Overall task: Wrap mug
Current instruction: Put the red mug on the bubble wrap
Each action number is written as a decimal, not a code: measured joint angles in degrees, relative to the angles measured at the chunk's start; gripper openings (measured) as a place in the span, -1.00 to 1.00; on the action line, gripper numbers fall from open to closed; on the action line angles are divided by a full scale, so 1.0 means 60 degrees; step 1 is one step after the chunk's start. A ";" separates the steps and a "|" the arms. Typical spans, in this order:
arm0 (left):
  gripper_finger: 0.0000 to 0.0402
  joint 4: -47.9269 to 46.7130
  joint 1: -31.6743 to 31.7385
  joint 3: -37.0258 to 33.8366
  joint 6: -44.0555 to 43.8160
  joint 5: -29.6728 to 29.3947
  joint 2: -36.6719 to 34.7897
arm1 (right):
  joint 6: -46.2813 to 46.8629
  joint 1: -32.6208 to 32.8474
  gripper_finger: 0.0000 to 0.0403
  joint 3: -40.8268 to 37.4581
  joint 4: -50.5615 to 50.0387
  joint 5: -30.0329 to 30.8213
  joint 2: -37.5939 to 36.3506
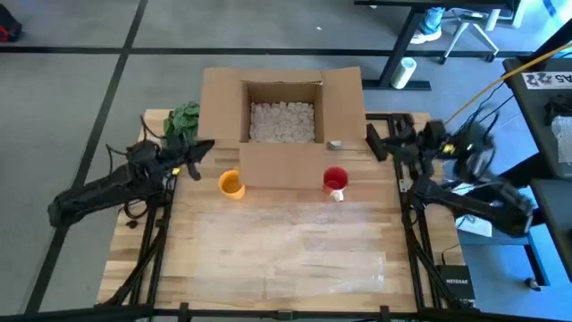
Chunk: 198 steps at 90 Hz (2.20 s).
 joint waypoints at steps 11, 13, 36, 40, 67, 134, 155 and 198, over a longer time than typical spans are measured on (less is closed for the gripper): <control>-1.00 -0.1704 -0.0163 0.1343 0.0849 -0.1240 0.1400 | -0.1395 -0.0001 -0.66 0.2096 -0.4376 0.1110 0.1652; -1.00 -0.1829 -0.0171 0.1533 0.0956 -0.1413 0.1557 | -0.1499 -0.0001 -0.66 0.2294 -0.4955 0.1288 0.1861; -1.00 -0.3573 -0.0208 0.2564 0.1232 -0.1612 0.2003 | -0.1412 0.0349 -0.66 0.1621 -0.5766 0.2071 0.1662; -1.00 -0.3874 -0.0208 0.2633 0.1070 -0.1687 0.1956 | -0.1293 0.0419 -0.66 0.1316 -0.5456 0.2279 0.1447; -1.00 -0.6250 -0.0513 0.2737 -0.0985 -0.1231 0.1786 | 0.0082 0.0739 -0.66 -0.1779 -0.4027 0.2444 0.0958; -1.00 -0.6330 -0.3872 0.2737 -0.3263 -0.0996 0.3470 | 0.1095 0.2366 -0.66 -0.3059 -0.2956 0.4386 0.1546; -1.00 -0.5763 -0.4305 0.2734 -0.3118 -0.1036 0.4226 | 0.1850 0.2439 -0.66 -0.3409 -0.2615 0.4658 0.1989; -1.00 -0.5780 -0.4342 0.2730 -0.2826 -0.1291 0.4484 | -0.0157 0.2432 -0.66 0.0729 -0.6888 0.5961 0.5887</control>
